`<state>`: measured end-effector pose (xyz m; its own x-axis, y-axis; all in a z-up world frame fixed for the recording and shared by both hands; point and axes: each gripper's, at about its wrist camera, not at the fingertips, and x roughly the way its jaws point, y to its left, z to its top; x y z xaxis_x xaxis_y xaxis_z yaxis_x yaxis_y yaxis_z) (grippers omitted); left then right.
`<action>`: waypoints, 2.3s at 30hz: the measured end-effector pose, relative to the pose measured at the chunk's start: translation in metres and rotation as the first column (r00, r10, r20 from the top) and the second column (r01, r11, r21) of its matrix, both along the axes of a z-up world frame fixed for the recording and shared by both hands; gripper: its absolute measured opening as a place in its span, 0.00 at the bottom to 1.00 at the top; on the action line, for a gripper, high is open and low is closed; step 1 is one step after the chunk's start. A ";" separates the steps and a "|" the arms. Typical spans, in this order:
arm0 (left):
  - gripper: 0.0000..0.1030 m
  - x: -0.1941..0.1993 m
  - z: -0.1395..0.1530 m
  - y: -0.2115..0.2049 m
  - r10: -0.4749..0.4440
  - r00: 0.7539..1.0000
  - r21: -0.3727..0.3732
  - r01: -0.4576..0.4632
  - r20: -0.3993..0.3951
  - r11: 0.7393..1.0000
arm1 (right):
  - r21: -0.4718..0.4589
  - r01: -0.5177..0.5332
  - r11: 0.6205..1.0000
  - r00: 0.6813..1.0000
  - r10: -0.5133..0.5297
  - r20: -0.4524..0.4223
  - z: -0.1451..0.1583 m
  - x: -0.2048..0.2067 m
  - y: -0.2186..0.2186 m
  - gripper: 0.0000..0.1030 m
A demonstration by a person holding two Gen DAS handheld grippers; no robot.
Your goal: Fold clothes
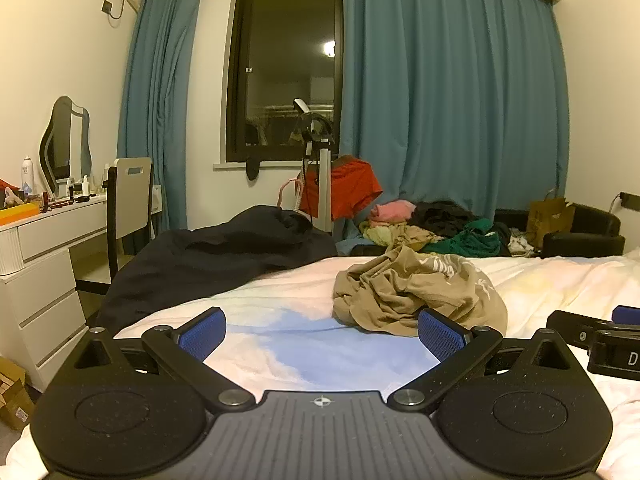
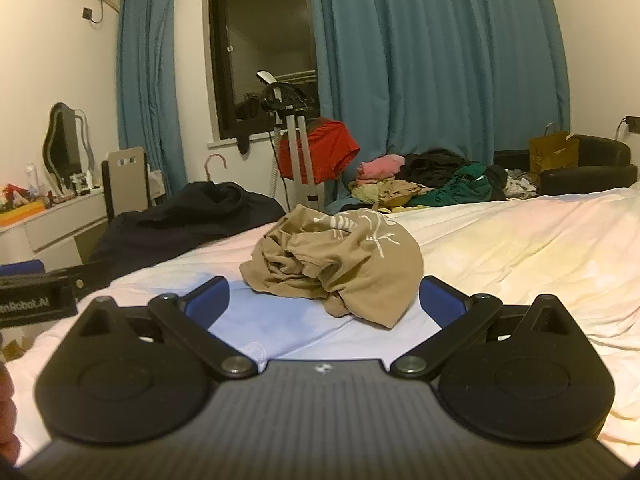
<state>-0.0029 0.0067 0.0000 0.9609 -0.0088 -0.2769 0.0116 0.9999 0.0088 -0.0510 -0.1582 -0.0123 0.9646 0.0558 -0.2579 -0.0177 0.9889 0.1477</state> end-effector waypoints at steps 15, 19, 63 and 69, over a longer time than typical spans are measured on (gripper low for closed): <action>1.00 -0.005 0.025 0.018 0.041 0.999 0.006 -0.042 0.016 0.999 | -0.055 0.013 0.998 1.000 -0.013 -0.001 -0.003 0.047 0.016 0.99; 1.00 0.004 0.025 0.038 0.063 0.998 -0.042 -0.063 -0.001 0.997 | -0.110 0.000 0.994 0.996 -0.010 -0.088 -0.021 0.113 0.029 0.86; 0.35 0.038 -0.130 -0.183 -0.330 0.928 0.464 0.372 -0.172 0.804 | 0.264 0.001 0.965 0.926 -0.100 0.364 0.052 -0.021 -0.133 0.09; 0.03 0.060 -0.129 -0.146 -0.239 0.947 0.268 0.293 -0.217 0.918 | 0.328 0.045 0.944 0.969 -0.121 0.216 0.024 0.008 -0.157 0.09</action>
